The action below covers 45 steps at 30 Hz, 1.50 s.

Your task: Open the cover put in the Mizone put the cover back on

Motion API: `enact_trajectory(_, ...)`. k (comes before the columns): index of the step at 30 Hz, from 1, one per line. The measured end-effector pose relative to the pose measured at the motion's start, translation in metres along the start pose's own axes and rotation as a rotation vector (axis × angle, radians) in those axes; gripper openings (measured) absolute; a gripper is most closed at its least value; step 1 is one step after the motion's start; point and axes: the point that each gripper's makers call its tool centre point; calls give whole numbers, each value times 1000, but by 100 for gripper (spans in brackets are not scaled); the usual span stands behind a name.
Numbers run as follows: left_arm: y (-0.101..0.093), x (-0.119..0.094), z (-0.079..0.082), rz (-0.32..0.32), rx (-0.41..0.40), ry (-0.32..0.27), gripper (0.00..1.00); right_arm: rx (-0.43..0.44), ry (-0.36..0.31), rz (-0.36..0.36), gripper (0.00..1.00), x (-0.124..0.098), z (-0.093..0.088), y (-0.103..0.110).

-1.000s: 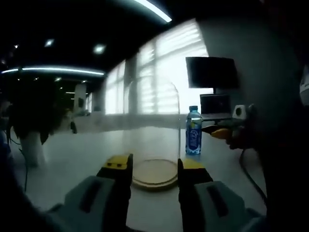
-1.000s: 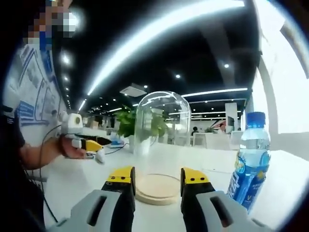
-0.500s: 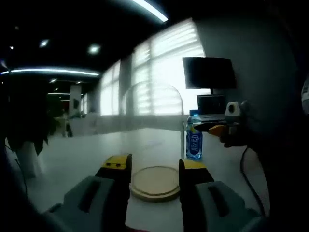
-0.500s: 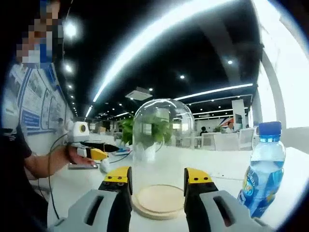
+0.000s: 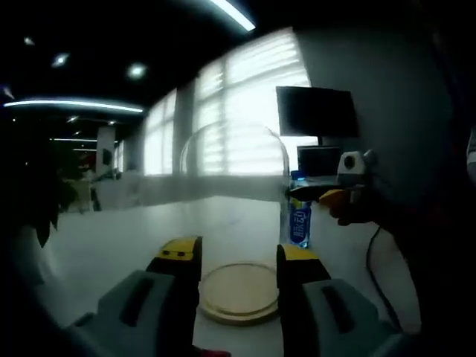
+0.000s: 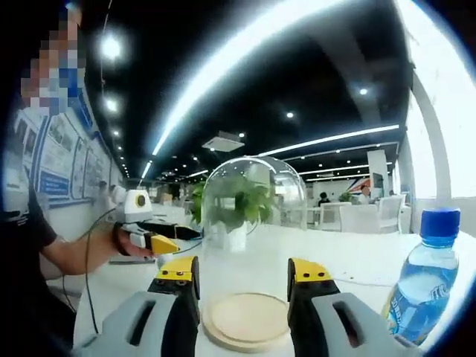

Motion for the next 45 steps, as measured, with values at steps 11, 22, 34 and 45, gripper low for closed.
enact_trajectory(11, 5, 17, -5, -52, -16, 24, 33, 54, -9, 19, 47, 14, -4, -12)
enact_trajectory(22, 9, 21, 3, -53, -29, 2, 32, 25, -11, 53, 46, 33, -5, -16)
enact_trajectory(34, 10, 28, 5, -79, -21, 42, 31, 39, 5, 118, 53, 42, -6, -20)
enact_trajectory(45, 12, 41, 4, -134, 22, 97, 49, -17, 56, 186, 60, 50, -7, -19)
Point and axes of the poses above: the point that each gripper's makers call its tool centre point, and the gripper's own axes: x roughly forward along the fingers, y roughly to its left, z roughly out of its top, and after that the axes turned 11 degrees about -x, right-handed
